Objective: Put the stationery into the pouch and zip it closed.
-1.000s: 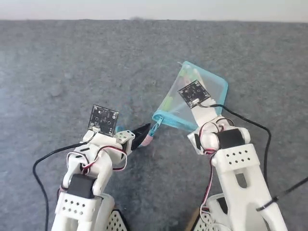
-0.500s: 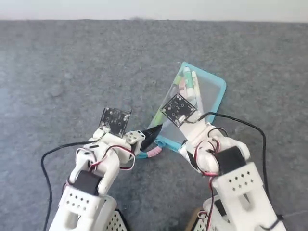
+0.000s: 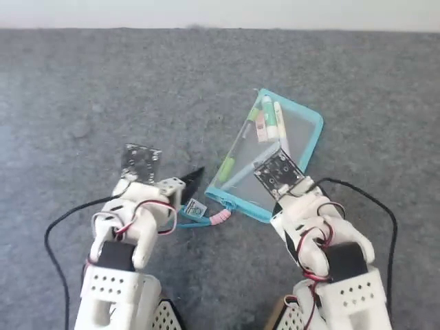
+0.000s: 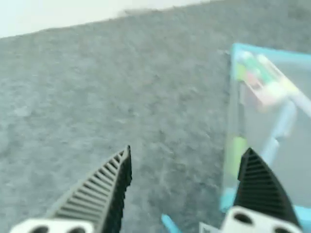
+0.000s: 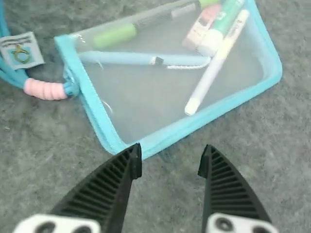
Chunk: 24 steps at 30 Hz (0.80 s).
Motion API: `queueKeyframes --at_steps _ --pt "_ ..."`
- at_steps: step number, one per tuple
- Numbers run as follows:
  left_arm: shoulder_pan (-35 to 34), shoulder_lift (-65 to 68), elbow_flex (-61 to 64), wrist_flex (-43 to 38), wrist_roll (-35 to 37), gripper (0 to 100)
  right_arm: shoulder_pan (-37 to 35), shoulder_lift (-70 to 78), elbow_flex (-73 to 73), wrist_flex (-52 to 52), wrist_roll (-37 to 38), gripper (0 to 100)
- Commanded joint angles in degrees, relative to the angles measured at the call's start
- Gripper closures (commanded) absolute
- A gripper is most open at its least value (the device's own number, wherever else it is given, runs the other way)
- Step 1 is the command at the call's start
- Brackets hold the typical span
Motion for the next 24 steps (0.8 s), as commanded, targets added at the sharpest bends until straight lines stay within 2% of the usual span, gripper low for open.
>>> queueKeyframes --at_steps 1,8,10,13,24 --pt "-5.0 -10.8 2.5 0.8 0.7 67 4.3 -5.8 5.2 -4.3 0.5 80.0" --pt "-12.3 -26.1 11.9 2.1 0.6 67 10.2 -18.2 15.3 -4.5 0.5 80.0" --pt "-13.7 -26.5 10.7 5.8 0.5 67 10.3 -21.8 18.4 -4.5 0.5 80.0" --pt "-14.2 -25.6 11.7 7.0 0.5 67 11.1 -26.8 22.7 -4.4 0.5 80.0" --pt "-14.8 -25.6 11.6 19.2 0.5 67 19.6 -26.3 28.7 -2.2 0.2 80.0"
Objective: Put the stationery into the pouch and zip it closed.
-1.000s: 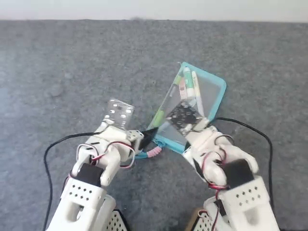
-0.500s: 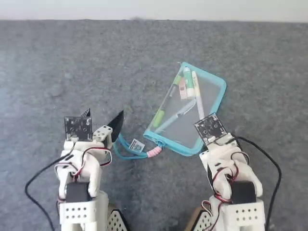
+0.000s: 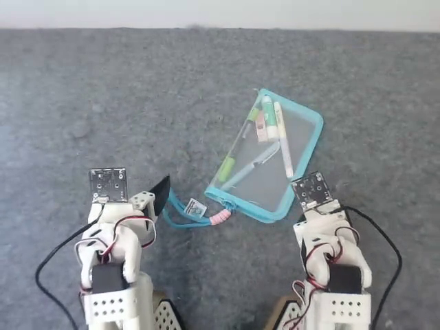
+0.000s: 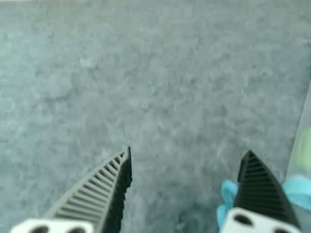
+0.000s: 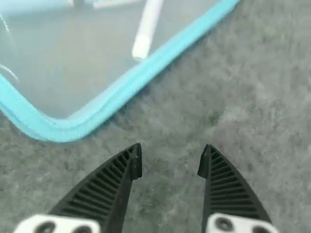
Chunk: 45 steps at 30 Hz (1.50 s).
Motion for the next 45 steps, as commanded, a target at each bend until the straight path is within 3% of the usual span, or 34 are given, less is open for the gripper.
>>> queueKeyframes --at_steps 1,7,45 --pt "-0.3 -0.8 -0.6 5.5 0.5 67 2.8 -0.9 1.2 2.6 0.3 80.0" --pt "-0.3 -0.8 -0.6 9.3 0.5 67 3.4 -0.9 1.2 5.5 0.2 80.0" --pt "-0.2 -0.7 -0.6 9.4 0.6 67 3.6 -0.7 1.2 5.1 0.7 80.1"
